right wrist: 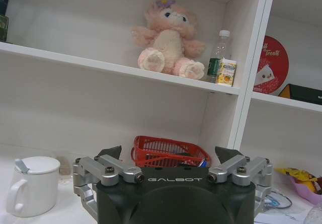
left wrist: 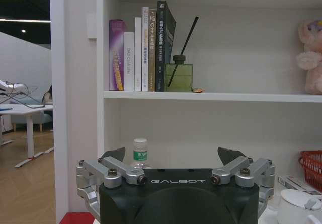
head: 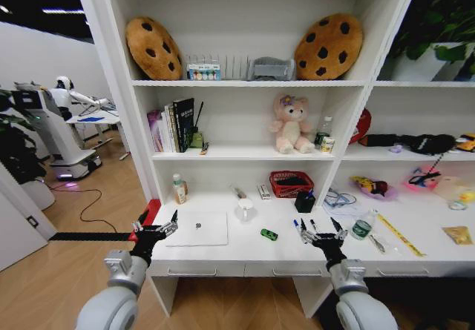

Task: Organize the objects on the table.

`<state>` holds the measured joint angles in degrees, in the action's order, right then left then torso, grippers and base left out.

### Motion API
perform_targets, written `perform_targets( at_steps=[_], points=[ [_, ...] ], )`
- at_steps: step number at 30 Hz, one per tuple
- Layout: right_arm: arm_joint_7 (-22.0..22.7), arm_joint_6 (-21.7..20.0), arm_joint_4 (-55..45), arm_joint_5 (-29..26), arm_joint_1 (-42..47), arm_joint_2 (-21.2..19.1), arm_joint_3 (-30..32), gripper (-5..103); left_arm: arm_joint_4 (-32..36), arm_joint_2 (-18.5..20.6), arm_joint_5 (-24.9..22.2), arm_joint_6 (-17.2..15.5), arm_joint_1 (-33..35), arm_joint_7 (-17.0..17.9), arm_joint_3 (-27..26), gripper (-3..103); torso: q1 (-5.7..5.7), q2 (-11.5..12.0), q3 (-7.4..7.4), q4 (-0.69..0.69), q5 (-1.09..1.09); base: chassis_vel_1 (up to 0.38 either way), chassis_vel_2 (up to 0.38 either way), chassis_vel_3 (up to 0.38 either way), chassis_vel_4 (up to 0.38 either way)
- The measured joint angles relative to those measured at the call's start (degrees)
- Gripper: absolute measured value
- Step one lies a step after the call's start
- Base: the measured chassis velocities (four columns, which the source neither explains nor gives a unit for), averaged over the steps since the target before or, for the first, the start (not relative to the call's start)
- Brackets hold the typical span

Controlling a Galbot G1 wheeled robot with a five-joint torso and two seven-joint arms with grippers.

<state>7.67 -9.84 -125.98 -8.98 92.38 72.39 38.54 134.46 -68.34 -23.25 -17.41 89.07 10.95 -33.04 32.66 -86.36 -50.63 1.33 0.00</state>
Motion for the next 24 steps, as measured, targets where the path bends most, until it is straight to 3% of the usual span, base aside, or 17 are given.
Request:
perform_targets(
  at_steps=[7,24],
  points=[
    [-0.6,-2.1,-0.5,-1.6,0.0,-0.9,0.3,100,-0.1,0.0,0.0,0.0,-0.1,0.0,0.0,100,0.00,0.0,0.00,0.00,0.00,0.000,0.000,0.000,0.000],
    [-1.4,-2.1,0.2,-2.0,0.0,-0.7,0.6,100,-0.2,0.0,0.0,0.0,-0.1,0.0,0.1,100,0.00,0.0,0.00,0.00,0.01,-0.044,-0.048,0.041,0.045]
  ],
)
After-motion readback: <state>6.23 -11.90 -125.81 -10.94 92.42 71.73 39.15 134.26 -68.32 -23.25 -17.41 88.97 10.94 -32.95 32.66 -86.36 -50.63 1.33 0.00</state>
